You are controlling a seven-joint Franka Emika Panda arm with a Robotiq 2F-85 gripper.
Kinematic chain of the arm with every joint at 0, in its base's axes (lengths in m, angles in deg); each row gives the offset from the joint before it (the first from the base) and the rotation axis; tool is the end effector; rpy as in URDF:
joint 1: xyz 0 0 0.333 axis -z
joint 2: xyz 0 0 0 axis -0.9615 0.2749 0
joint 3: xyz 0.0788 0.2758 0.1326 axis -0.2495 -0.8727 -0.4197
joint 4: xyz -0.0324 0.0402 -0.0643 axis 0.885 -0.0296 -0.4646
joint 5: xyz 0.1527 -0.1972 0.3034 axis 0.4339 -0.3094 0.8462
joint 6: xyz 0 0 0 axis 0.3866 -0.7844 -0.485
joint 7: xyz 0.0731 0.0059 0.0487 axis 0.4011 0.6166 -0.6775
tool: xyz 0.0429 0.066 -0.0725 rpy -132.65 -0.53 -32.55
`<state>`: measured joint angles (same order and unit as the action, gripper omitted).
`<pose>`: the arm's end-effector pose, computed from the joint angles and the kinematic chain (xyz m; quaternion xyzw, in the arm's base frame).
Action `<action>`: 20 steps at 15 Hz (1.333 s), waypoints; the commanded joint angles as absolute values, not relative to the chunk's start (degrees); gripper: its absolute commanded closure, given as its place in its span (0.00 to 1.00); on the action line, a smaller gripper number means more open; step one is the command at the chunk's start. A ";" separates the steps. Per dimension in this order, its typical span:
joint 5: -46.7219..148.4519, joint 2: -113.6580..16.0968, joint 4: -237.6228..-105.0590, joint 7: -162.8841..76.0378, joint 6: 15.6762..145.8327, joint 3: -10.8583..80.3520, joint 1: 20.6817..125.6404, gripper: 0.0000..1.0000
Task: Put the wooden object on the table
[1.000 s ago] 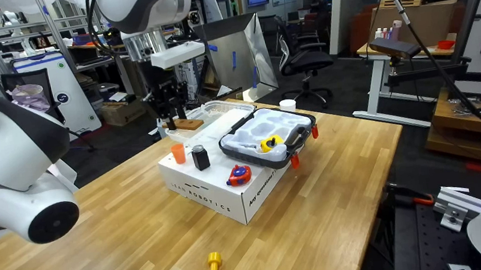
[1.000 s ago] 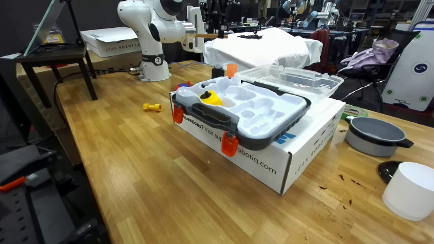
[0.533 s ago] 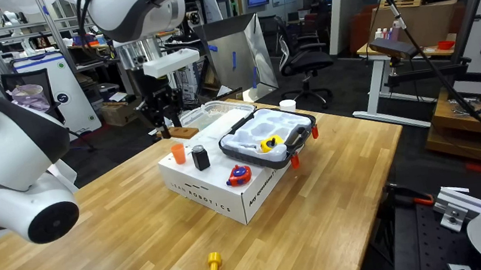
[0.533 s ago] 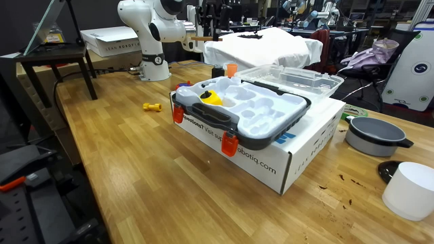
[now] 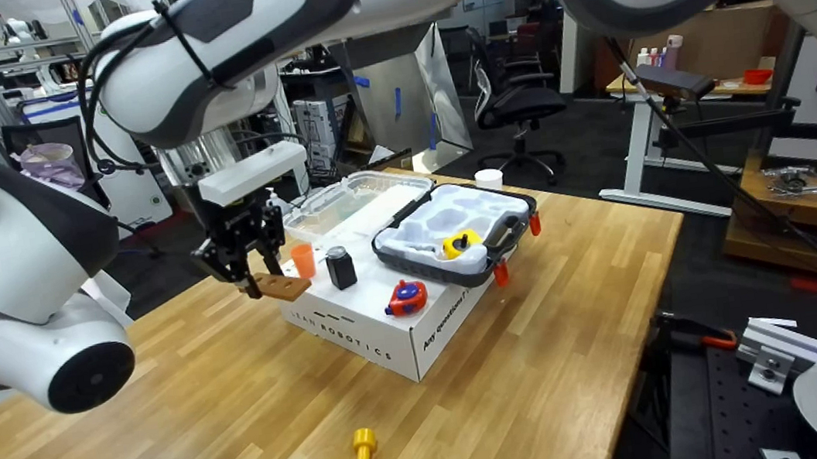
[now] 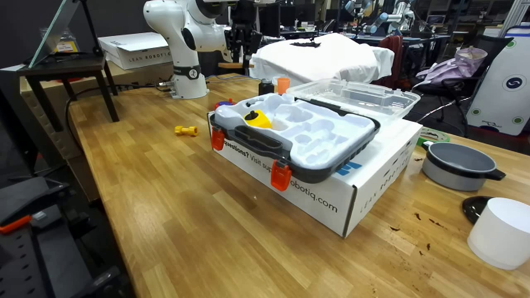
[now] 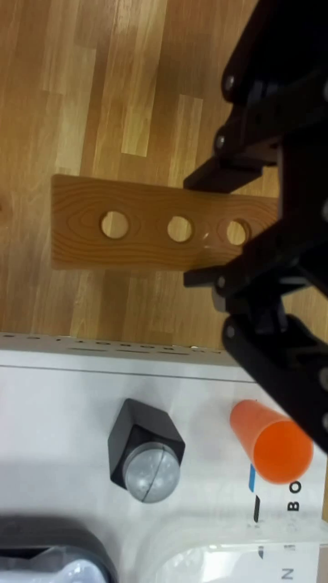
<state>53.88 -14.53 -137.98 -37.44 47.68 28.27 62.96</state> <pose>0.7389 0.1676 0.2991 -0.9971 -0.0193 0.0739 0.0028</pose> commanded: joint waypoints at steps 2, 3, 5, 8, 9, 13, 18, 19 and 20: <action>55.09 -8.35 -130.24 -38.41 43.85 27.19 63.05 0.82; 55.65 -7.26 -129.25 -38.37 43.36 26.87 63.17 0.82; 57.04 -5.23 -127.16 -38.16 42.11 26.28 63.52 0.82; 59.41 -2.42 -124.00 -37.61 40.17 25.94 64.42 0.82; 60.01 -1.62 -123.25 -37.45 39.74 26.00 64.74 0.82; 61.85 1.30 -120.73 -37.08 38.21 26.07 66.08 0.82; 62.63 3.37 -119.41 -37.34 37.65 26.64 66.41 0.82; 62.42 3.62 -119.35 -37.56 37.63 26.74 66.37 0.82; 62.26 3.77 -119.29 -37.70 37.57 26.81 66.31 0.82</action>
